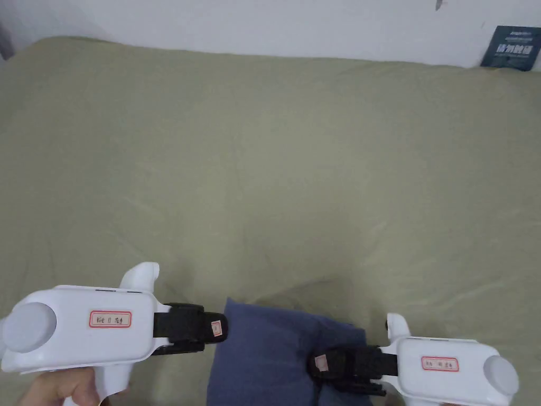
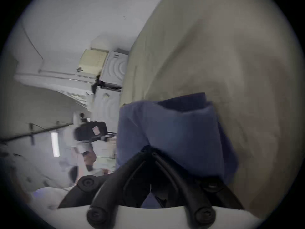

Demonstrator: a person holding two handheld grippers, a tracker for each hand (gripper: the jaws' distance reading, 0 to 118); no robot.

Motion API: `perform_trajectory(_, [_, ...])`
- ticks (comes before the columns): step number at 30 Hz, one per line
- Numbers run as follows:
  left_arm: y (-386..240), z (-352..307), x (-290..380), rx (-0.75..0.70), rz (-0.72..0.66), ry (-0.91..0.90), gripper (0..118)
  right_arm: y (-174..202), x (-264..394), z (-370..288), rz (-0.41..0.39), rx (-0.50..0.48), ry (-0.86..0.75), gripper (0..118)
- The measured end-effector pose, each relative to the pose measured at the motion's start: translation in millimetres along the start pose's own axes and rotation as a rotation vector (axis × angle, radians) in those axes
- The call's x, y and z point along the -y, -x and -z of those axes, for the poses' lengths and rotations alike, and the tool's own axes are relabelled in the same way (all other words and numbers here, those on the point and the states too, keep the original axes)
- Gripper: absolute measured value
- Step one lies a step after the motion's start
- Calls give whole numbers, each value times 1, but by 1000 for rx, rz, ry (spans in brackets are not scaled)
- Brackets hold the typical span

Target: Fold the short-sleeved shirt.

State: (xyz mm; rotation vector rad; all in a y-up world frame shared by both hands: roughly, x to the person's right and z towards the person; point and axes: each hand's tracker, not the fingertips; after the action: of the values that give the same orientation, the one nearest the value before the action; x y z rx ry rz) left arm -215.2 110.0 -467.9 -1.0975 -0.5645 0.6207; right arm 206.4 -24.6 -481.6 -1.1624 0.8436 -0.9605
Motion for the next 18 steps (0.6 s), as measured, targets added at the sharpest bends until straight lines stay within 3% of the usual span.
perform_trajectory(1, [7, -2, -2, 1, -10, 11, 1, -9, -4, -2, 68, -107, 14, 2])
perform_trajectory(2, [14, -3, -2, 7, -19, 21, 2, -10, -7, -6, 79, -119, 24, 2])
perform_trajectory(4, [26, 0, -3, 51, -34, 47, 6, -4, -10, -8, 1, -78, 44, 2])
perform_trajectory(7, [39, 27, -1, 145, -101, 160, 118, -5, -13, -8, 18, -78, 65, 2])
perform_trajectory(10, [41, 56, -1, 210, -198, 214, 114, -10, -14, -7, 24, -97, 72, 2])
perform_trajectory(14, [23, 77, 0, 287, -141, 220, 111, -13, -14, -9, 42, -120, 67, 2])
perform_trajectory(15, [32, 81, -4, 324, -182, 216, 93, -14, -14, -9, 49, -126, 65, 2])
perform_trajectory(16, [44, 87, -6, 302, -190, 218, 63, -15, -14, -9, 52, -130, 64, 2])
perform_trajectory(17, [46, 94, -4, 195, -148, 217, 21, -14, -14, -10, 56, -130, 64, 2])
perform_trajectory(18, [52, 99, -2, 140, -122, 214, 22, -13, -13, -11, 54, -127, 61, 2])
